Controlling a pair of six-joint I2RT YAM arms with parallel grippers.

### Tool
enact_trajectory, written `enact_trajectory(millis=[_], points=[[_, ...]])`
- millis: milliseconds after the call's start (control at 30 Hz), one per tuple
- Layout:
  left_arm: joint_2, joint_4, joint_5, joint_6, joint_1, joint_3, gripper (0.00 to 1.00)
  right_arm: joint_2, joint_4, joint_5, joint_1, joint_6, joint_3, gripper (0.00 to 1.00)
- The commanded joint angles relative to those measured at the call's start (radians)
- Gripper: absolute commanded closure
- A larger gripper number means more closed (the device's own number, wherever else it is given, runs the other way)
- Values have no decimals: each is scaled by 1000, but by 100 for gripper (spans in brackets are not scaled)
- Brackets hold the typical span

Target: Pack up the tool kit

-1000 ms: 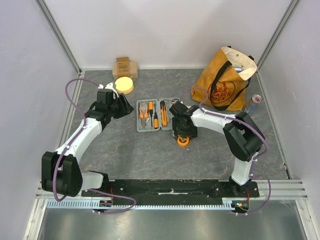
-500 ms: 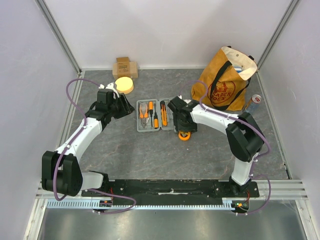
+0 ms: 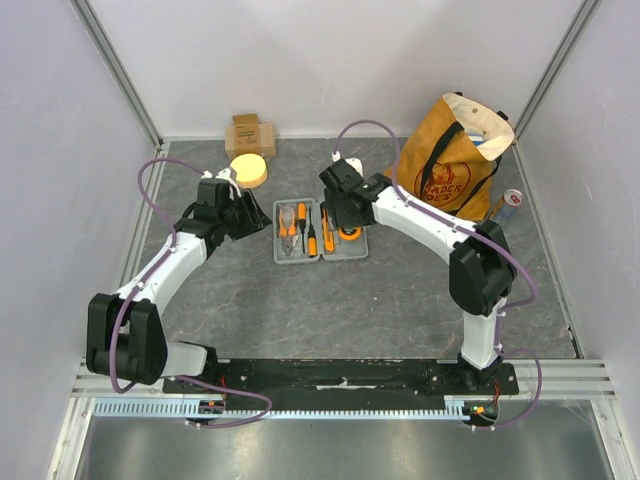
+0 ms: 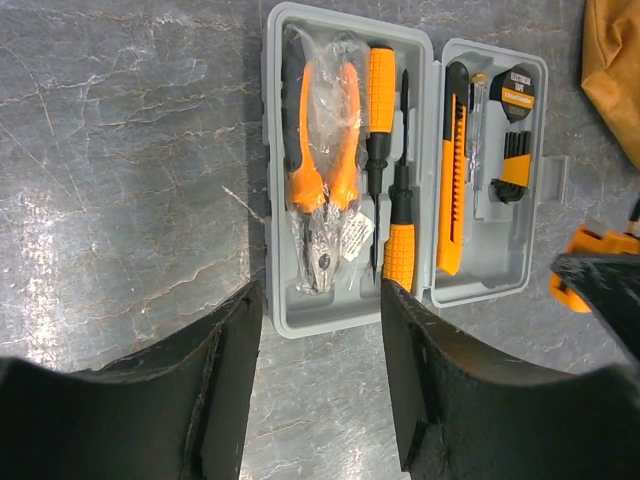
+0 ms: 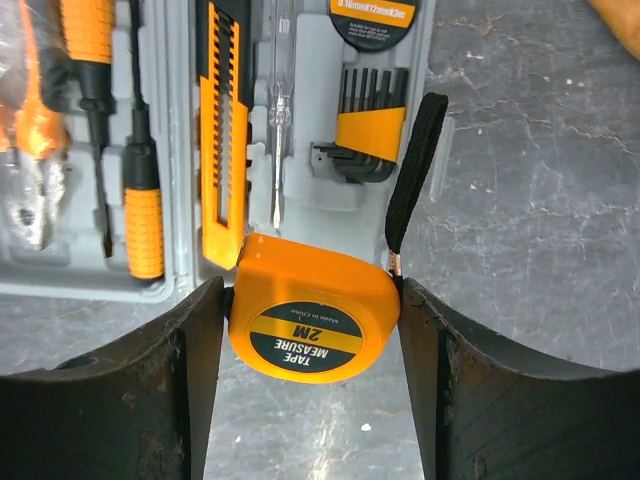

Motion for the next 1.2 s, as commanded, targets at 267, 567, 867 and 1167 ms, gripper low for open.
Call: enact_trajectory(millis=[267, 567, 867, 1167], points=[[70, -16, 38, -1, 1, 46, 43, 116, 128, 11, 3, -158, -68, 48], [87, -27, 32, -1, 0, 50, 43, 126, 261, 67, 3, -160, -180, 46], [87, -32, 23, 2, -2, 50, 43, 124, 251, 79, 4, -129, -201, 27], [103, -33, 29, -3, 0, 59, 43, 52, 220, 51, 4, -144, -174, 11]])
